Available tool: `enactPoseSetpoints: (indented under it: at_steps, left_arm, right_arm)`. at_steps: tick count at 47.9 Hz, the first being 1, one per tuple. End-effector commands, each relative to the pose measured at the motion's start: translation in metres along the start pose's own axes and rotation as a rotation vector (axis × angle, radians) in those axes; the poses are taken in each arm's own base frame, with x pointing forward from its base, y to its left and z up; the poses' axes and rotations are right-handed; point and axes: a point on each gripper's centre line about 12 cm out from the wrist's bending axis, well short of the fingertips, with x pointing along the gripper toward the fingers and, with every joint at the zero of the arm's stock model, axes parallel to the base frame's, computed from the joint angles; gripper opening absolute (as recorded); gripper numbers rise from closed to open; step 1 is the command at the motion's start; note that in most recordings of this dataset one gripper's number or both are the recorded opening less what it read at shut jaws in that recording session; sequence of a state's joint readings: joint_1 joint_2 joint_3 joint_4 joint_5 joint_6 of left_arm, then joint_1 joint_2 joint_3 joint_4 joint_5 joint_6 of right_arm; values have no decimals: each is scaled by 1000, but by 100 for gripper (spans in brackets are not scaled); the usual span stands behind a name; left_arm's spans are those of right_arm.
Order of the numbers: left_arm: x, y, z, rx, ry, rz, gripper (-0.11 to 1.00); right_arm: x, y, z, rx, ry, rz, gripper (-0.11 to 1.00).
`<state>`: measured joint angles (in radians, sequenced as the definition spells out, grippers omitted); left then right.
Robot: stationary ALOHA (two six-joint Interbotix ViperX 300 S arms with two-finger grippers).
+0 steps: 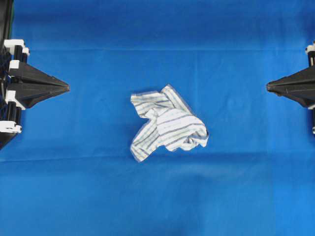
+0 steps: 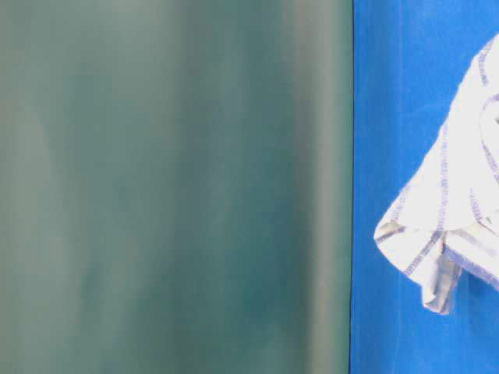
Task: Lift the towel with both arms.
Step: 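Move both grippers inward to the left and right edges of the striped towel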
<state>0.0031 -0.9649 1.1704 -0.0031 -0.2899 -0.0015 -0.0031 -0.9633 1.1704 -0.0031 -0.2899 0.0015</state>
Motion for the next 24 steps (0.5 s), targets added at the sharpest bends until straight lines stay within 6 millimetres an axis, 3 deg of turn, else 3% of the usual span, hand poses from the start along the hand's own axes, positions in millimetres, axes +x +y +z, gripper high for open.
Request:
enactPoseSetpoints:
  at_steps: [1, 12, 24]
  left_arm:
    - [6, -2, 4, -23, -3, -9, 0]
    - [24, -4, -9, -23, 56, -17, 0]
    - [49, -7, -41, -25, 165, -22, 0]
  right_arm:
    - [4, -1, 7, 1, -14, -5, 0]
    - [22, -1, -4, 6, 109, -3, 0]
    - [46, 3, -46, 33, 285, 8, 0]
